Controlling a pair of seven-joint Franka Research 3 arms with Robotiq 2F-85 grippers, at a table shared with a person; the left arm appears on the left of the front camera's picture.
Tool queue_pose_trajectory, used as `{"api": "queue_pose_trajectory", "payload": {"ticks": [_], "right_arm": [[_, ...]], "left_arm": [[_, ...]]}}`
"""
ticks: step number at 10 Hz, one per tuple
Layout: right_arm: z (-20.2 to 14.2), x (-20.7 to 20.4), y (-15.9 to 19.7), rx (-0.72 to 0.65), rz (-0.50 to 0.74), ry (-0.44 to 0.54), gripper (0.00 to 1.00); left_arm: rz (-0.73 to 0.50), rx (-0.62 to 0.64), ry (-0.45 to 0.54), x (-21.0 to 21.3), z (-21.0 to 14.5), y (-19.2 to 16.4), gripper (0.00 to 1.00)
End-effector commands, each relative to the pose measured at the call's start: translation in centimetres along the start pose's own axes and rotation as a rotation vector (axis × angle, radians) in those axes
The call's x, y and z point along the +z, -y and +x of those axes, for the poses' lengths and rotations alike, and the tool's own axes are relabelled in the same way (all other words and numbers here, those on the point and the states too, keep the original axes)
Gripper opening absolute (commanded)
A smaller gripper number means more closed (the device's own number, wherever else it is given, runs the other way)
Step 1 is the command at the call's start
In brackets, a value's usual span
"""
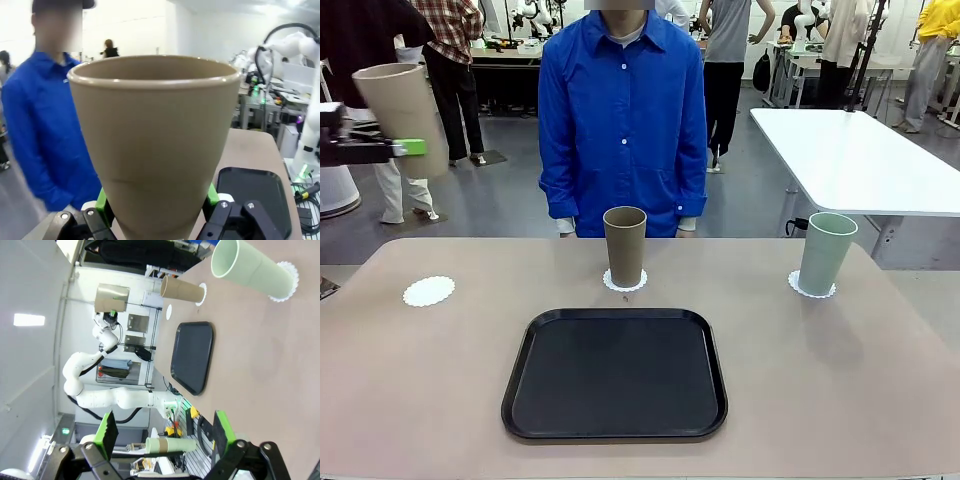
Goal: Place coasters on the table and set cups on them.
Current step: Take one Reusable plastic cup from the Flat Tray and place it on a coaster set by the human.
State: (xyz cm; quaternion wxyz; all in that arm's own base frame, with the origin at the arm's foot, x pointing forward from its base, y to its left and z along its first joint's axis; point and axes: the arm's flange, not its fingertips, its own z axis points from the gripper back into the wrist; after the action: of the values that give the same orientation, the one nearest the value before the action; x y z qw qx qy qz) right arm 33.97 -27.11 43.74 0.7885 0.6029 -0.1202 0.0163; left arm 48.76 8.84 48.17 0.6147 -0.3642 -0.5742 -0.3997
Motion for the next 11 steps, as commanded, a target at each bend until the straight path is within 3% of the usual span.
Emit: {"api": "queue_pose_trajectory", "payload": {"ticks": [1,3,6,11], "right_arm": [[0.0,-0.1,-0.2,0.004,0.009,0.000,1.00],[0.0,-0.1,-0.2,0.004,0.009,0.000,1.00],[0.0,-0.1,-0.2,0.004,0.009,0.000,1.00],[0.0,-0.1,-0.2,0.004,0.009,0.000,1.00]], "left_arm": [[0.048,0.041,0.051,2.5,-1.0,-1.0,0.82],[0.047,0.073,-0.003,5.3,-2.6,-2.0,0.82],[0.016,0.077,-0.061,5.8,-5.6,-2.3,0.82],[0.052,0.101,-0.048,5.7,-5.7,-2.1,0.82]]}}
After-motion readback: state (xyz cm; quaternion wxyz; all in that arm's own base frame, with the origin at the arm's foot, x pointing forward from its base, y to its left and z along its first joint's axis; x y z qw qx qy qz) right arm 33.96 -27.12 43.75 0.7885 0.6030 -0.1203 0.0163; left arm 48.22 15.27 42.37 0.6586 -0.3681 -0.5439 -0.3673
